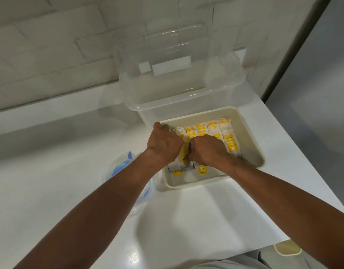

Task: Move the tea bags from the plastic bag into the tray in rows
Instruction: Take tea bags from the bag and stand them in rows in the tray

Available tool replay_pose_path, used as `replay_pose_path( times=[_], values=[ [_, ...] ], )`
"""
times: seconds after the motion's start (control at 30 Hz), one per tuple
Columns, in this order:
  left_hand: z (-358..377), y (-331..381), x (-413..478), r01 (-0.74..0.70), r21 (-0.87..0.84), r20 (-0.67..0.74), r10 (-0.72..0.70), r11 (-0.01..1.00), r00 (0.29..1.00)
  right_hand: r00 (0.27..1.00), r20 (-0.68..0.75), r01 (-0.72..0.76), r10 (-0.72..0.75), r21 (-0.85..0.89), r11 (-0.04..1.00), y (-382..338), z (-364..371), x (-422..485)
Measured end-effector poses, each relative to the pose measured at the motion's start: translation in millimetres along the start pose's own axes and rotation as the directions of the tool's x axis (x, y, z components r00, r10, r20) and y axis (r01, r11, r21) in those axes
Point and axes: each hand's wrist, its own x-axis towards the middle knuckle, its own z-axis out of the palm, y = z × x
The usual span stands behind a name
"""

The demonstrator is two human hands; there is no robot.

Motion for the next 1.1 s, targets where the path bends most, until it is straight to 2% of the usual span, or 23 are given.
replay_pose_path(
  times=[0.23, 0.37, 0.47, 0.63, 0.8, 0.97, 1.1],
  values=[
    [-19.2, 4.8, -15.8, -0.029, -0.049, -0.019, 0.028, 0.998, 0.999, 0.996, 0.018, 0.088, -0.089, 0.039, 0.995, 6.0, -6.6, -4.2],
    [-22.2, 19.4, -25.0, -0.166, -0.111, 0.056, 0.173, 0.98, 0.983, 0.967, 0.178, 0.186, -0.182, -0.008, 0.983, 1.5, -12.7, -21.7],
    [-14.3, 27.7, -26.2, -0.198, -0.102, 0.15, 0.211, 0.975, 0.966, 0.935, 0.295, 0.224, -0.2, -0.052, 0.973, -2.5, -11.1, -28.3],
    [-7.8, 21.8, -26.2, -0.2, -0.075, 0.132, 0.208, 0.977, 0.969, 0.937, 0.269, 0.236, -0.221, -0.023, 0.971, 0.9, -6.8, -23.6],
    [-8.1, 7.8, -28.7, -0.159, -0.088, -0.01, 0.159, 0.983, 0.987, 0.959, 0.206, 0.198, -0.197, 0.018, 0.98, 6.9, -7.0, -19.1],
    [-3.6, 3.6, -28.2, -0.149, -0.043, 0.107, 0.153, 0.988, 0.982, 0.965, 0.183, 0.191, -0.188, 0.001, 0.982, 10.8, 0.4, -13.0],
    [0.4, 0.5, -26.0, -0.17, -0.073, 0.095, 0.176, 0.983, 0.98, 0.967, 0.17, 0.189, -0.188, 0.009, 0.982, 12.6, 1.6, -10.3]
  ],
)
